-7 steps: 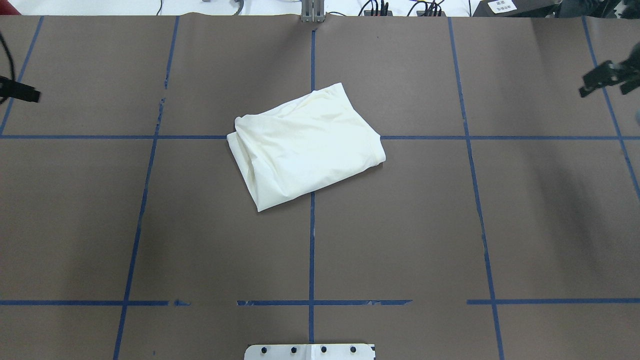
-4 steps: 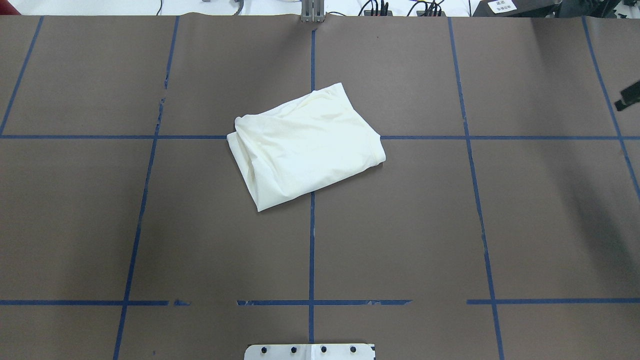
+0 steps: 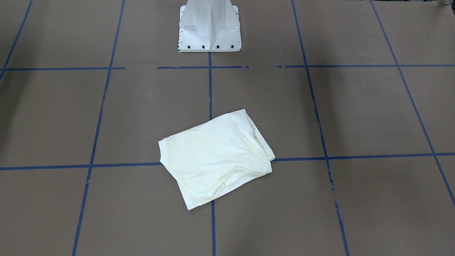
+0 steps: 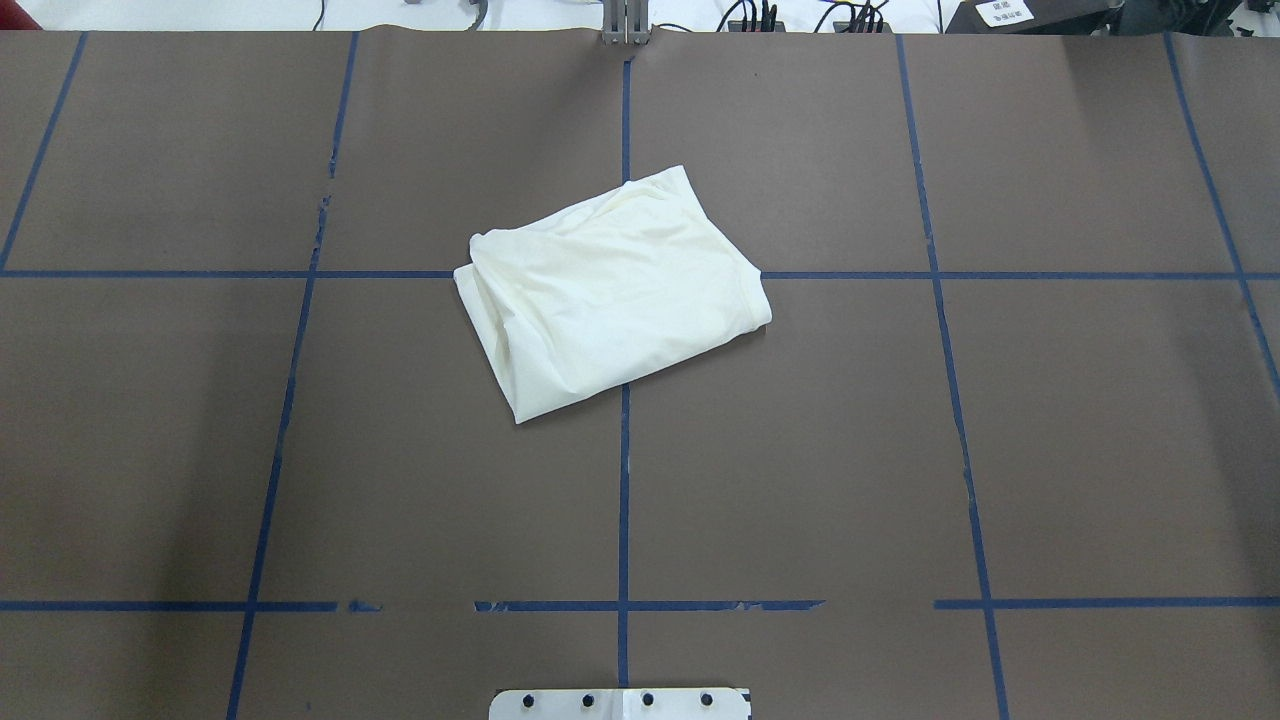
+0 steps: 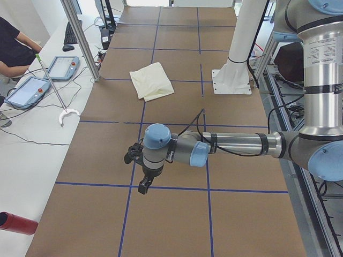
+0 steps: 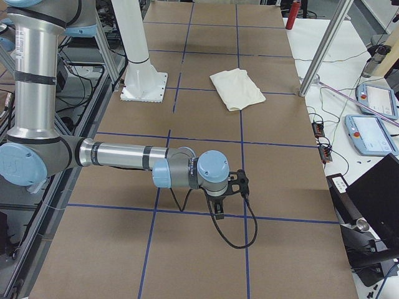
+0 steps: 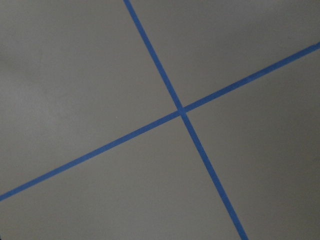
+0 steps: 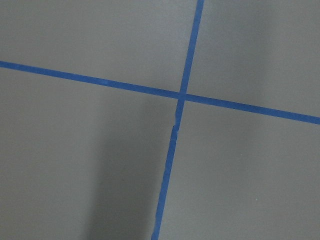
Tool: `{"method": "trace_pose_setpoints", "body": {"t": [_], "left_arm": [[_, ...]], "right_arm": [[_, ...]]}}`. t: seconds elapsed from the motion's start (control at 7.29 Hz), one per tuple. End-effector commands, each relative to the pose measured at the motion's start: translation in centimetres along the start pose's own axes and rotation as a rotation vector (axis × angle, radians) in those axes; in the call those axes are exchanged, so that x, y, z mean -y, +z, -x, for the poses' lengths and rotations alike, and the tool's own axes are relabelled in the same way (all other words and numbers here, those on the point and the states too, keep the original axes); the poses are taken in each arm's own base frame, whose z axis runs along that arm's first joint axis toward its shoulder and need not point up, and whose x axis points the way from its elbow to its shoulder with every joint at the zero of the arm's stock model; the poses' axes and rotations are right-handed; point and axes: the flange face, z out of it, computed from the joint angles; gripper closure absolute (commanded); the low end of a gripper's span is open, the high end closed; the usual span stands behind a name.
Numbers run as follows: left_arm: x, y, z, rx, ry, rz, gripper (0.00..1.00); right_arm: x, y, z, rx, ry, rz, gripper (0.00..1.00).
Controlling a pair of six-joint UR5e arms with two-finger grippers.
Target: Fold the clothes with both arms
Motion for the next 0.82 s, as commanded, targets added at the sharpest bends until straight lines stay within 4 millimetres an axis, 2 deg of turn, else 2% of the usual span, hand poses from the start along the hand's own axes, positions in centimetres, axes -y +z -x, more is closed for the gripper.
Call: {"method": "trace_pose_setpoints", "body": {"t": [0.0, 0.14, 0.27, 0.69], "left_arm": [[-0.2, 0.1, -0.1, -0.016, -0.052, 0.037, 0.0], [0.5, -0.8, -0.7, -0.017, -0.136, 0.04, 0.0], [0.8, -1.3, -1.0, -0.015, -0.161, 0.034, 0.0], [0.6, -1.2, -1.3, -0.053, -0.18, 0.044, 0.0]], "right_arm": [[-0.2, -0.5, 0.3, 0.008, 0.119, 0.003, 0.0], [0.2, -0.6, 0.5, 0.018, 0.16, 0.035, 0.0], [0.2, -1.2, 1.6, 0.05, 0.188, 0.055, 0.0], [-0.9, -0.8, 1.1, 0.045, 0.253, 0.079, 0.0]]}}
